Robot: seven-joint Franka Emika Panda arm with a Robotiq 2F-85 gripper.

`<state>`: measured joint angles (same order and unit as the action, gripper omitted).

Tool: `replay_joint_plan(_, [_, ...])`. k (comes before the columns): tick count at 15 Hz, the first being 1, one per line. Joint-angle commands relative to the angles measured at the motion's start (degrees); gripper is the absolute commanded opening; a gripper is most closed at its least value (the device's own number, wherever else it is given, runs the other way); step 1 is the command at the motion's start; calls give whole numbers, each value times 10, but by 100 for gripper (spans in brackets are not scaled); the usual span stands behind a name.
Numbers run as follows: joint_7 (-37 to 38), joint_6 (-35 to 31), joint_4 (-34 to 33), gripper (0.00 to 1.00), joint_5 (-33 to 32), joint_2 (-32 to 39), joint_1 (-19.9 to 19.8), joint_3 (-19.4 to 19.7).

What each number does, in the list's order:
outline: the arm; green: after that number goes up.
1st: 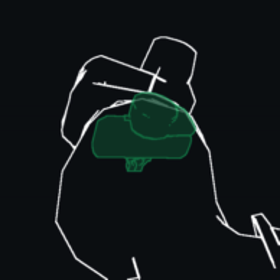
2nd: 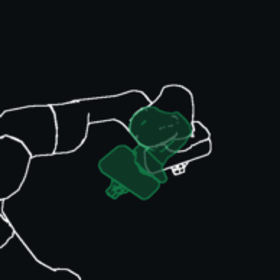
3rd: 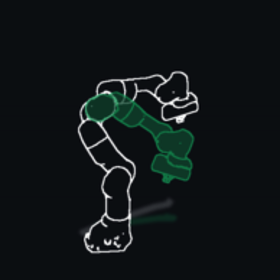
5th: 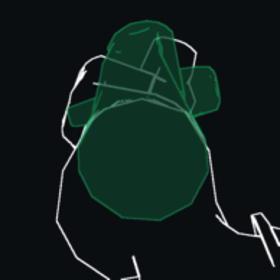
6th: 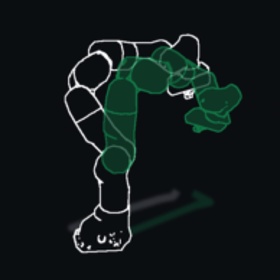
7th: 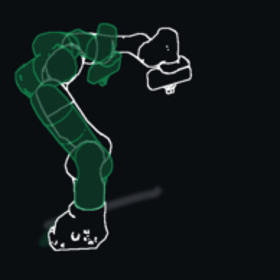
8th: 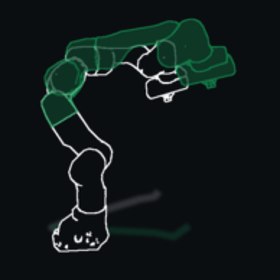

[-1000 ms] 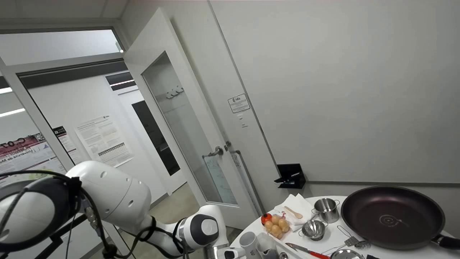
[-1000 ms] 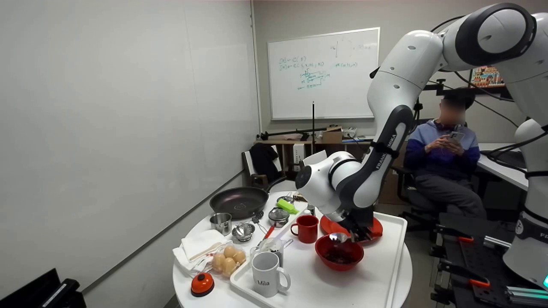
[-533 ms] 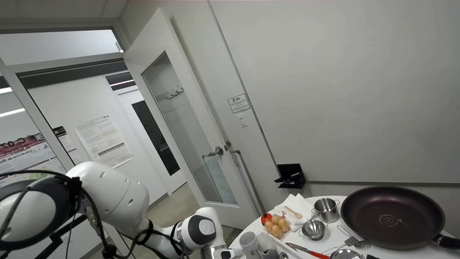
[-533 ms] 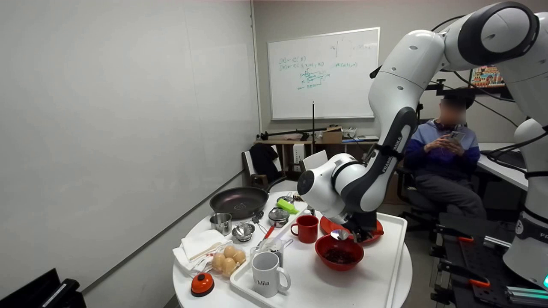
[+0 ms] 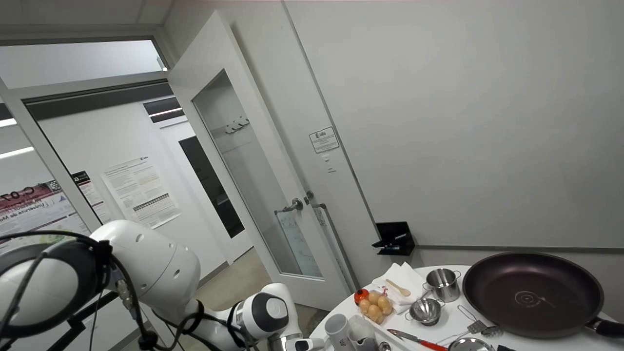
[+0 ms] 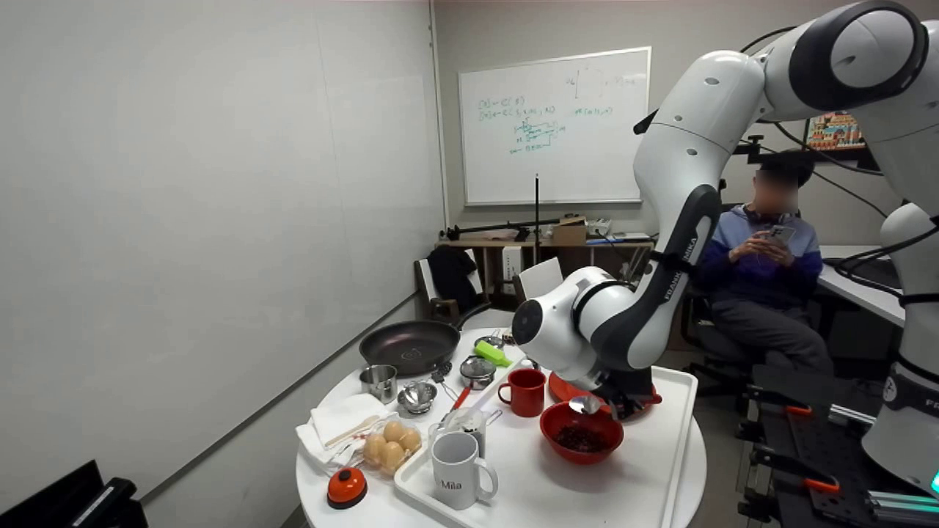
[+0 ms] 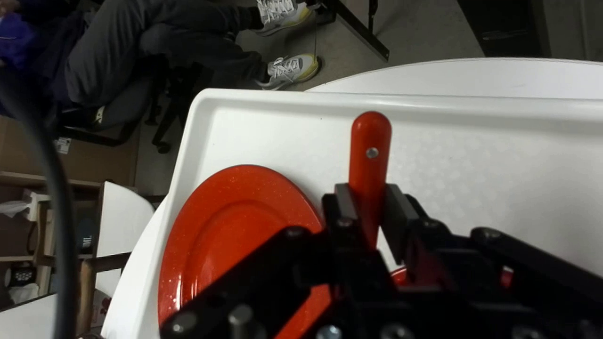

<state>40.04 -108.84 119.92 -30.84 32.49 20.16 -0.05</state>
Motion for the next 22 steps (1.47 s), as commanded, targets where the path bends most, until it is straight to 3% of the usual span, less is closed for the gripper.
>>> replay_joint_plan(1, [-5, 11, 9, 5, -11, -10, 0, -5])
replay_joint_plan(8, [63, 47, 9, 5, -69, -10, 14, -7])
replay_joint_plan(18, [-101, 9, 12, 5, -9, -16, -38, -47])
replay_joint_plan(22, [-155, 17, 3, 5, 34, -11, -44, -41])
